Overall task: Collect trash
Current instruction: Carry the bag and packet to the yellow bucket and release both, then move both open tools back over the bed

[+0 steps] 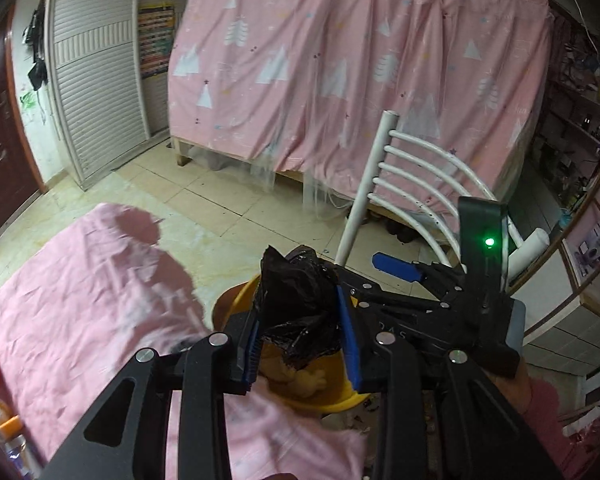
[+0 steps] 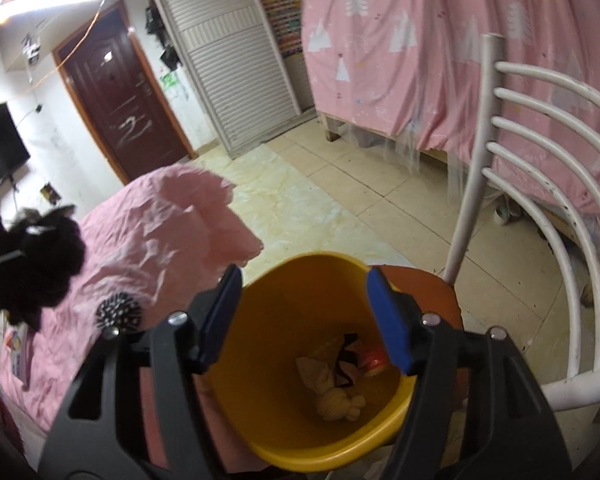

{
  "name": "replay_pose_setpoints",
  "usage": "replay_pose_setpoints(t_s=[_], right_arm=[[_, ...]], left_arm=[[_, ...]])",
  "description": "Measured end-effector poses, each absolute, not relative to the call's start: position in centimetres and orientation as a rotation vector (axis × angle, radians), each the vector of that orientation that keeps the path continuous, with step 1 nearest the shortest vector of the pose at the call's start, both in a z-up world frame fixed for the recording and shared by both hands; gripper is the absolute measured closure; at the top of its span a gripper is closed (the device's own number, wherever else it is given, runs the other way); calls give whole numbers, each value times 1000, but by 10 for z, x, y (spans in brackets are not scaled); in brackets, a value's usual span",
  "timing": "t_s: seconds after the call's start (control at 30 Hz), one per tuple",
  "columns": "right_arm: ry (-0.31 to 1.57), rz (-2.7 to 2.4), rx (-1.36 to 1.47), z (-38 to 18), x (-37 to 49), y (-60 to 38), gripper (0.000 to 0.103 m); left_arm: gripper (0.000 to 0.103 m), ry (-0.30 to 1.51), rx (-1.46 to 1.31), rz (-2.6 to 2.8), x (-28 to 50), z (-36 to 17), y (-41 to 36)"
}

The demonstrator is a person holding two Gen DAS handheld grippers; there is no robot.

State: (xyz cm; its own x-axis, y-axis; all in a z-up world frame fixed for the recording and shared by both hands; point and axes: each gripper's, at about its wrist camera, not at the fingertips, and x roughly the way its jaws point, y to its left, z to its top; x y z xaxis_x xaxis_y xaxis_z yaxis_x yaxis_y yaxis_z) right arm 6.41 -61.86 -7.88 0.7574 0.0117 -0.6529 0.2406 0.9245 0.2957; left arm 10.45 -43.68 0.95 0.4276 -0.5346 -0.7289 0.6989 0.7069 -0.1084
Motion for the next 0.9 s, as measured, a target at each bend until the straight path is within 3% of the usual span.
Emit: replay_pose_setpoints(t_s=[0.03, 0.1, 0.17, 0.47, 0.9], right_arm=[[697, -137, 388, -78, 62, -623, 40], [690, -152, 399, -78, 58, -629, 40], [685, -168, 412, -78, 56, -635, 40], [671, -148, 420, -74, 55, -627, 35], [669, -18, 310, -47, 73, -543, 31]], left_arm=[[75, 828, 228, -780, 105, 7, -443], [57, 836, 232, -786, 105, 4, -451], [46, 843, 225, -790, 105, 2, -454], [42, 808, 227, -771, 99, 10, -434], [41, 723, 154, -670, 95, 41, -336]])
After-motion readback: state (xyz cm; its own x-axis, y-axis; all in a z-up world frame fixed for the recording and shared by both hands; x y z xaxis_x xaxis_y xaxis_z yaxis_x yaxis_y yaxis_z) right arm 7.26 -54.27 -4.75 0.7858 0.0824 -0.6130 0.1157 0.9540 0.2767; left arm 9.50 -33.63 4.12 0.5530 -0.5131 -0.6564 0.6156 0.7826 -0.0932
